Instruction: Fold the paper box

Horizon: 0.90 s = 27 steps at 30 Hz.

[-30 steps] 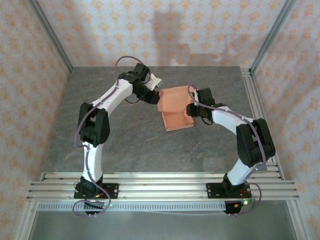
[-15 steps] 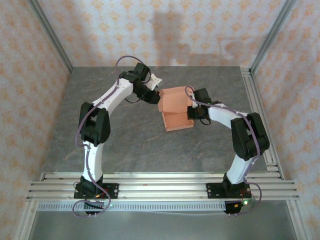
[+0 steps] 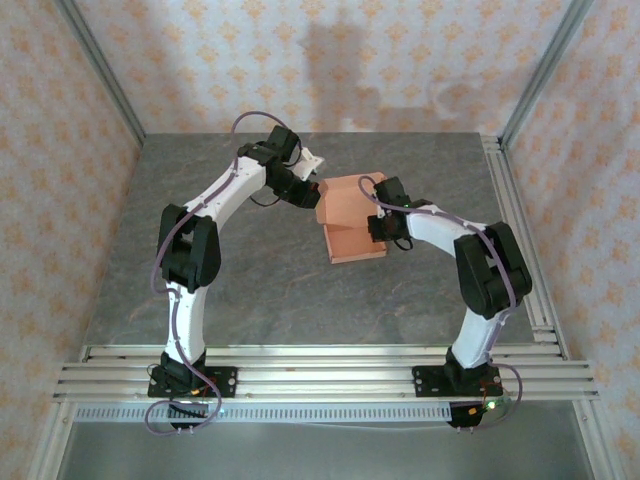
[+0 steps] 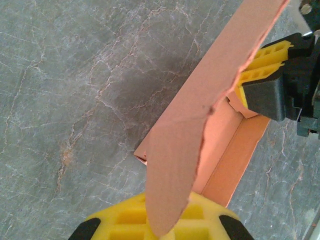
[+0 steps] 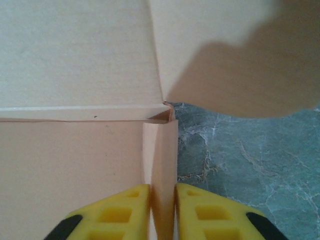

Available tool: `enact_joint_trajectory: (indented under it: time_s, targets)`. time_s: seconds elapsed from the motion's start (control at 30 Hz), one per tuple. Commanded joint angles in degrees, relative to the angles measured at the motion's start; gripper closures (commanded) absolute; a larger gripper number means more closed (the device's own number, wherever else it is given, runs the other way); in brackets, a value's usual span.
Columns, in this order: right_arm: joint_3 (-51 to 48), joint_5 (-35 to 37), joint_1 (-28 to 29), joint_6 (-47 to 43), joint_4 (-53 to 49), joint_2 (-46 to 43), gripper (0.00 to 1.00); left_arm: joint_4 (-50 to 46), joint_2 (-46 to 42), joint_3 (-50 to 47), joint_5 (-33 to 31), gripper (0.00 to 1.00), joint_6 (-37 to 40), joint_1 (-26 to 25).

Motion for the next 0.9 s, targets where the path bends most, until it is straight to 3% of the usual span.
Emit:
enact_joint_trajectory:
  time_s: [0.0, 0.27, 0.5, 0.87]
  targets:
    - [1.60, 3.12, 0.91, -0.71, -3.30, 1.43, 0.78, -1.59, 0.34, 0.83, 1.43, 1.00, 1.54, 0.18]
    - [2.71, 5.55, 1.68, -1.48, -5.01, 1.96, 0.99, -1.41, -0.07, 0.45, 1.56, 1.00, 1.71, 0.35]
    - [4.50, 12.64, 4.41, -1.03, -8.78, 3.63, 1.00, -1.06, -0.45, 0.10, 1.83, 1.00, 1.45, 0.36]
    - [8.16, 32.15, 11.87, 12.30, -17.66, 11.59, 1.00, -1.11, -0.54, -0.07, 2.18, 1.00, 1.31, 1.46]
